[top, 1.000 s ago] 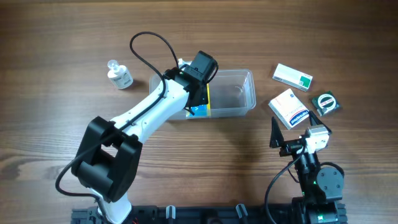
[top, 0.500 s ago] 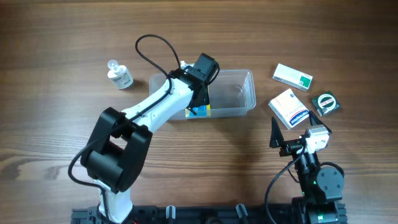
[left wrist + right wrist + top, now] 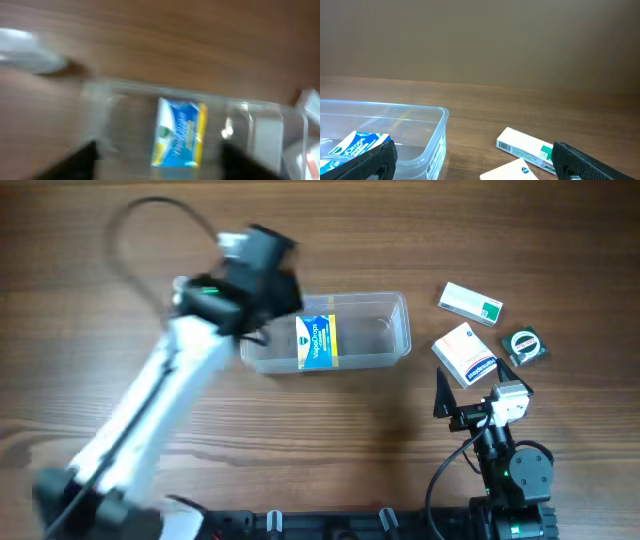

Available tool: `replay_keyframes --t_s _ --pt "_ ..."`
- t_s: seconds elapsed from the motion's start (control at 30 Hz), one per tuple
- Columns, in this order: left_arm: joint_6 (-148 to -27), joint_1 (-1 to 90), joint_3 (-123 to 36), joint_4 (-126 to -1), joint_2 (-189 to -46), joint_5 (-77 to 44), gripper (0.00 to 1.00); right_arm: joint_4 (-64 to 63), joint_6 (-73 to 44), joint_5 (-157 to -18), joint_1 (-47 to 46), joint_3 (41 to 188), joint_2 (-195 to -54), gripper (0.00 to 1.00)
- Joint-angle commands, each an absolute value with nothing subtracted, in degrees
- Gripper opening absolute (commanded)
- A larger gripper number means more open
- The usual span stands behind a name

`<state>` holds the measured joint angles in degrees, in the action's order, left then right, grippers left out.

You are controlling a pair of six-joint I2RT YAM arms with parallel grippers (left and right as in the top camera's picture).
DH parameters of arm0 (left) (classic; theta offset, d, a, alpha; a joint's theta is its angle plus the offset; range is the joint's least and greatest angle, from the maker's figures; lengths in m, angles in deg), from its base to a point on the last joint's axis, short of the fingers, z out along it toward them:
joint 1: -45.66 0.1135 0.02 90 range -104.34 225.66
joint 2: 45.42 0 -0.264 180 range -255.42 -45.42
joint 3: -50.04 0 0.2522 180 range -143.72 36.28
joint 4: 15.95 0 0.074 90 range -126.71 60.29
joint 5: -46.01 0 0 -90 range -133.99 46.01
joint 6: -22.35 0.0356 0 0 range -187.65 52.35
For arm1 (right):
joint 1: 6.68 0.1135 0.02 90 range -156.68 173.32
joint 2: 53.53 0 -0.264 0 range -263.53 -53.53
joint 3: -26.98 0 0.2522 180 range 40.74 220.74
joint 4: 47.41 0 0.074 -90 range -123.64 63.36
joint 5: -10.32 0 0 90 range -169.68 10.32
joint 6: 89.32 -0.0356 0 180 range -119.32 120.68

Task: Pack container
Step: 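Withdraw the left arm and move the right gripper toward the bandage box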

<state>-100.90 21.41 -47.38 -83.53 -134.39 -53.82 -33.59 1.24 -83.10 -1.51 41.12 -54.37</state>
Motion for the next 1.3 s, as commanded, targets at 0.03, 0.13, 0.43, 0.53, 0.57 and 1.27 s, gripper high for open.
replay_keyframes --t_s 0.03,0.13,0.43,0.53,0.57,1.27 --pt "-100.88 34.87 -47.99 -89.65 -126.91 -56.09 1.0 -33.79 1.8 -83.6 -1.55 41.04 -54.06 1.0" --pt "-100.88 43.09 -47.99 -93.06 -123.31 -56.09 1.0 -33.79 1.8 -83.6 -1.55 41.04 -54.06 1.0" --pt "-100.86 56.81 -47.99 -94.53 -121.6 -56.07 1.0 -33.79 1.83 -83.6 -1.55 41.04 -54.06 1.0" --pt "-100.88 56.86 -47.99 -94.51 -121.6 -56.07 1.0 -33.79 1.8 -83.6 -1.55 41.04 -54.06 1.0" --pt "-100.86 56.86 -47.99 -94.51 -121.6 -56.07 1.0 -33.79 1.8 -83.6 -1.55 41.04 -54.06 1.0" --pt "-100.88 56.86 -47.99 -94.51 -121.6 -56.07 1.0 -35.45 -7.24 -91.76 -1.55 41.52 -54.06 1.0"
